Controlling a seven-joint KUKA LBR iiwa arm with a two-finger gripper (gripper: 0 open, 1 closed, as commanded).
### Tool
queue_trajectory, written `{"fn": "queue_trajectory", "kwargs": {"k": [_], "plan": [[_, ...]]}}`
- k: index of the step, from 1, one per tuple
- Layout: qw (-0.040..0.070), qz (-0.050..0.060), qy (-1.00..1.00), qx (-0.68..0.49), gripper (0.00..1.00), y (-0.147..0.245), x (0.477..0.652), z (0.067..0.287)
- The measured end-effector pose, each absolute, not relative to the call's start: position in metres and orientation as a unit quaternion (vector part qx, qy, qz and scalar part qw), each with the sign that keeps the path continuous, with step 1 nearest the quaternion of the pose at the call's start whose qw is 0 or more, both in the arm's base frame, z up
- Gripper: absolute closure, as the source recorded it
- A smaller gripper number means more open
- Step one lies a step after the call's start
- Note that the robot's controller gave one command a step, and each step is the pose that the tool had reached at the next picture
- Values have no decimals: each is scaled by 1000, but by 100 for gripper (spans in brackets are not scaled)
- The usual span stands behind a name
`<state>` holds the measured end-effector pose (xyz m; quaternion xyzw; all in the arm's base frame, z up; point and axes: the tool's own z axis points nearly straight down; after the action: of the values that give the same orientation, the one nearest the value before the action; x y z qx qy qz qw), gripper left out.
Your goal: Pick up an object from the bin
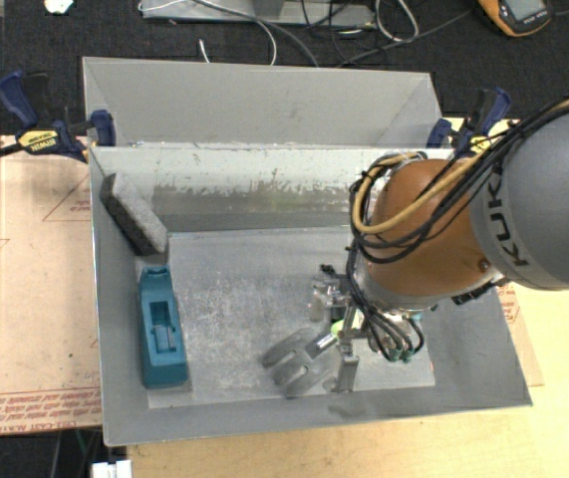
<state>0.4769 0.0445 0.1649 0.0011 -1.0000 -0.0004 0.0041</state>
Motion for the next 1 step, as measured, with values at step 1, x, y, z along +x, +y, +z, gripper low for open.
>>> {"fn": "queue_trajectory", "kwargs": {"k": [1], "plan": [[0,-1,-1000,0,0,44,479,169]]}}
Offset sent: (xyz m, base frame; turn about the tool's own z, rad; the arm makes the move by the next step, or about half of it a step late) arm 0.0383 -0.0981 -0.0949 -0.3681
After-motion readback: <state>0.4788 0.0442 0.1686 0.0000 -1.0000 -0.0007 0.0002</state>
